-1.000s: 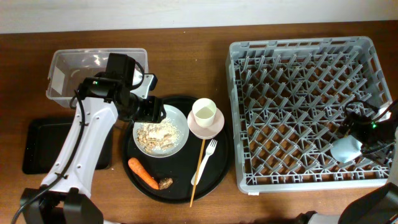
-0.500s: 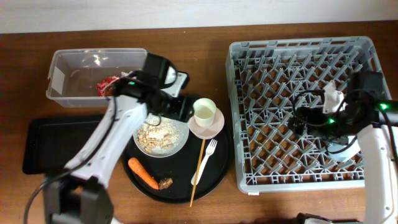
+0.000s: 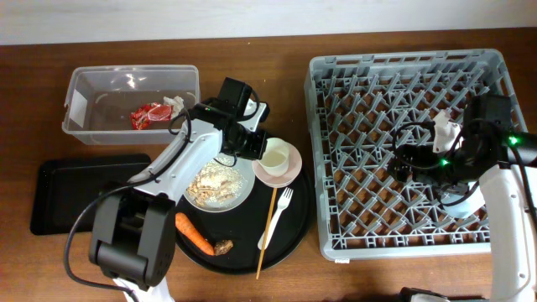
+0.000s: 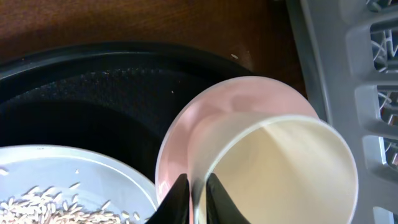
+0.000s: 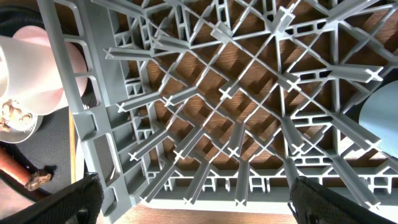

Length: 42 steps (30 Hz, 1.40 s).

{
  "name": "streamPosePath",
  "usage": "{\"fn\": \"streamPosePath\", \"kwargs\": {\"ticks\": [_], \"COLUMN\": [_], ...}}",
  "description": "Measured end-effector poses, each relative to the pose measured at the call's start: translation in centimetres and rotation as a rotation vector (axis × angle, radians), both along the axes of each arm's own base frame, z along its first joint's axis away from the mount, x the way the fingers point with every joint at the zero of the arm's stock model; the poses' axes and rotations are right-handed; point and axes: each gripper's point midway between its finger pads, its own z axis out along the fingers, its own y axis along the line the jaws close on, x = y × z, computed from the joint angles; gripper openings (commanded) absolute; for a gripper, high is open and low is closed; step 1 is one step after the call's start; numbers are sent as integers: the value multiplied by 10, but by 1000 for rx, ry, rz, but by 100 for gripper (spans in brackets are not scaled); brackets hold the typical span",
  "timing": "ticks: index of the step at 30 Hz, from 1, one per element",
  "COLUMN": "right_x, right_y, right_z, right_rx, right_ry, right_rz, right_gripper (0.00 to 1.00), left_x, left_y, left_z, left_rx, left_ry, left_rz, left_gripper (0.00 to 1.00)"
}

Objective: Sort waste into correct bins and load items into the dishwasher rack
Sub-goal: 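Lift the white cup with the left gripper and hand it to the right, then place the white cup into the dish rack with the right gripper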

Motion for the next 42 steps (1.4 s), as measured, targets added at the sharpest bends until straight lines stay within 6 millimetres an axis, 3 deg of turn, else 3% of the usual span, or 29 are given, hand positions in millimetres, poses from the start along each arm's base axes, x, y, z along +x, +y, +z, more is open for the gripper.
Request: {"fn": "streamPosePath", "kwargs": {"ticks": [7,10,12,15,19,26,28,29,33,37,38,39,42], "right_x": [0,6,18,31,25,8,2,2,4,6,6,6,10], "right_y": [0,-1,4,49,115,190,199,201,201,201,201,201,198], "right_z": [0,1,6,33,66,91,92,92,90,91,91,91,83], "right_rx": [-1,-6,21,234,491,614,627,625,607,607,608,607,558], "right_ry": [0,-24,-89,-275,-464,-612,-609,-610,-617,-621,-619,-620,-582], "right_rz": [0,1,36,280,605,928,962,971,976,972,970,970,936], "right_gripper": [99,99,99,99,99,100,79,73,61,58,56,50,47], "left_x": [-8,-1,4,-1,-31,-56,-57,-58,-62,-61,-61,-61,-58], "left_y": [9,13,6,-15,-38,-62,-62,-62,-62,-61,-61,-61,-61], "left_z": [1,38,87,137,173,186,186,188,192,193,193,193,183], "left_rx": [8,-122,-338,-640,-871,-945,-946,-956,-983,-986,-986,-985,-935], "left_ry": [52,26,-16,-24,52,111,111,119,133,127,127,127,129], "left_rz": [14,33,8,-112,-262,-363,-363,-368,-381,-386,-386,-386,-347], "left_gripper": [0,0,0,0,0,0,0,0,0,1,4,35,46]}}
